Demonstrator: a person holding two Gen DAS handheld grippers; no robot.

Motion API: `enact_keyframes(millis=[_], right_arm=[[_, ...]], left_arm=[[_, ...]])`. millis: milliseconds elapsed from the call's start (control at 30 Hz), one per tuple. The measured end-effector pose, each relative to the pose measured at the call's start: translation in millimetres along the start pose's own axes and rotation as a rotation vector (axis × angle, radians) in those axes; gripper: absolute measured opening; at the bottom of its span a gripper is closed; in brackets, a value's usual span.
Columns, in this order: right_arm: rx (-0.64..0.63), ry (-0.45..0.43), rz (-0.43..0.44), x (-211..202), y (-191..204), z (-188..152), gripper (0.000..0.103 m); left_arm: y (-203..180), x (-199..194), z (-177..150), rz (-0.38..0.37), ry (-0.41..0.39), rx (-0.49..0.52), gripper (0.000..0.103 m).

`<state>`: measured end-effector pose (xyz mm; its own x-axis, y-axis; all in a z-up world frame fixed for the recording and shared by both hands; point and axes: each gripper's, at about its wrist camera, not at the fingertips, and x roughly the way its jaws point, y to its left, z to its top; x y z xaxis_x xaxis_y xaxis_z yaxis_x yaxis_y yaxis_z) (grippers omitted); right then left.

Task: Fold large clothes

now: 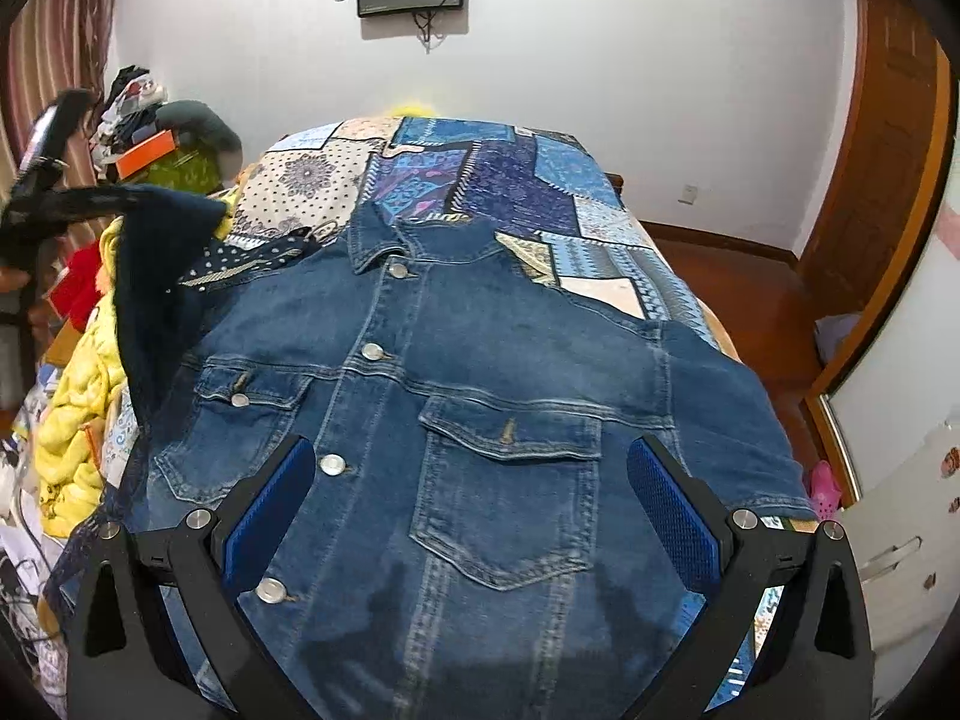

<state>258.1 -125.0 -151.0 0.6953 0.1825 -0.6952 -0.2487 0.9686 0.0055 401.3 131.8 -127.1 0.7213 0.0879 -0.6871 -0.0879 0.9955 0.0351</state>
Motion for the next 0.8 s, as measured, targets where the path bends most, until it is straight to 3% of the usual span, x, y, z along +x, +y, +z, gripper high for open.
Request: enact_keyframes(millis=[233,467,533,600,633,800], right_arm=[[0.057,0.012,0.005,-1,-28,-6,0.103],[0.133,0.028,0.043,3,-45,-14,0.103],[0.145,0.034,0.048,4,-48,-15,0.103],[0.151,0.04,0.051,6,-49,-16,0.103],[0.153,0.045,0.051,7,-50,-16,0.103],[0.151,0.049,0.047,10,-51,-15,0.103]], left_arm=[[-97,49,-58,-0.108,0.179,0.148,0.008],[-116,64,-99,-0.132,0.27,0.159,0.011],[-111,61,-102,-0.168,0.286,0.135,0.022],[-105,55,-103,-0.2,0.303,0.114,0.054],[-101,50,-104,-0.209,0.3,0.106,0.059],[-74,31,-97,-0.244,0.271,0.036,0.063]])
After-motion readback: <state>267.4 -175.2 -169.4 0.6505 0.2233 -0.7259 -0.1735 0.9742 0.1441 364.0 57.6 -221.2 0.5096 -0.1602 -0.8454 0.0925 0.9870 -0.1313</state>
